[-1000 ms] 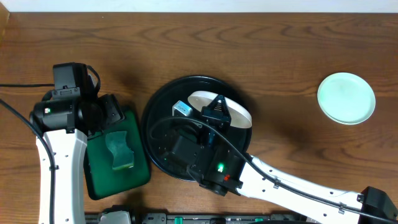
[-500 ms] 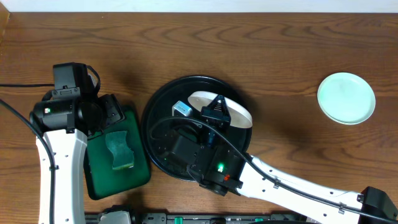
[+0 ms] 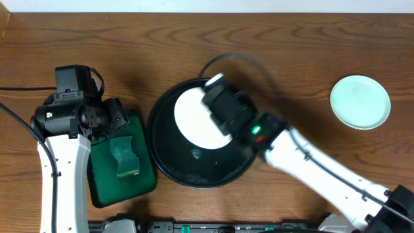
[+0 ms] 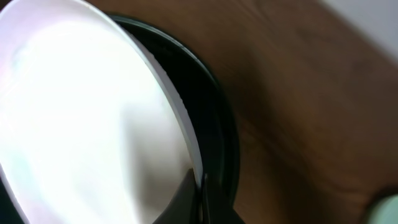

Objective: Clean dirty plates on tray and stack at the side
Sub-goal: 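Carry the plate rightward and lower it onto the plate stack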

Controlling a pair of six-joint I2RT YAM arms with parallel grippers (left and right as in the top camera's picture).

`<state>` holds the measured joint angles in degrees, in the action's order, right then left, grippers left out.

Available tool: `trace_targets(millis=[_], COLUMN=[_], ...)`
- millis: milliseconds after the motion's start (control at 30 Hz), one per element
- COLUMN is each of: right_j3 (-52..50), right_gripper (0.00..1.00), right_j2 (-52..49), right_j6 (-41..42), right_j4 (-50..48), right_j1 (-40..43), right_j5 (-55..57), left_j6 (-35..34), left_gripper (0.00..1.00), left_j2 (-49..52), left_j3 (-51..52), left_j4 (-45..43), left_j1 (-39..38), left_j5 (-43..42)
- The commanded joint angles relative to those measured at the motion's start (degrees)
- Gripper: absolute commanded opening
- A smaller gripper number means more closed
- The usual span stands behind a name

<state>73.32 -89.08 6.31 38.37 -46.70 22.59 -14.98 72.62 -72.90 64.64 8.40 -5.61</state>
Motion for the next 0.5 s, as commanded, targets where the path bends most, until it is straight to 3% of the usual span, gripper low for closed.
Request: trace_targets(millis=[0, 233, 467], right_j3=[1.51, 1.51, 1.49], right_gripper=[0.01, 0.01, 0.01], right_j2=[1.49, 1.53, 1.38], right_j6=[11.13, 12.94, 13.88], right_j4=[-0.17, 0.5, 3.23], right_j1=[12.39, 34.49, 55.3], right_j5=[-14.75, -30.12, -31.63], left_j6=[-0.11, -0.11, -0.13], left_gripper=[0.67, 0.66, 0.66], left_j2=[0.5, 3.5, 7.65], left_j3=[-0.24, -0.09, -0.09], left_j4=[0.13, 0.11, 0.13], left_j1=[-0.09, -0.13, -0.13], left_j5=[1.07, -1.14, -1.51])
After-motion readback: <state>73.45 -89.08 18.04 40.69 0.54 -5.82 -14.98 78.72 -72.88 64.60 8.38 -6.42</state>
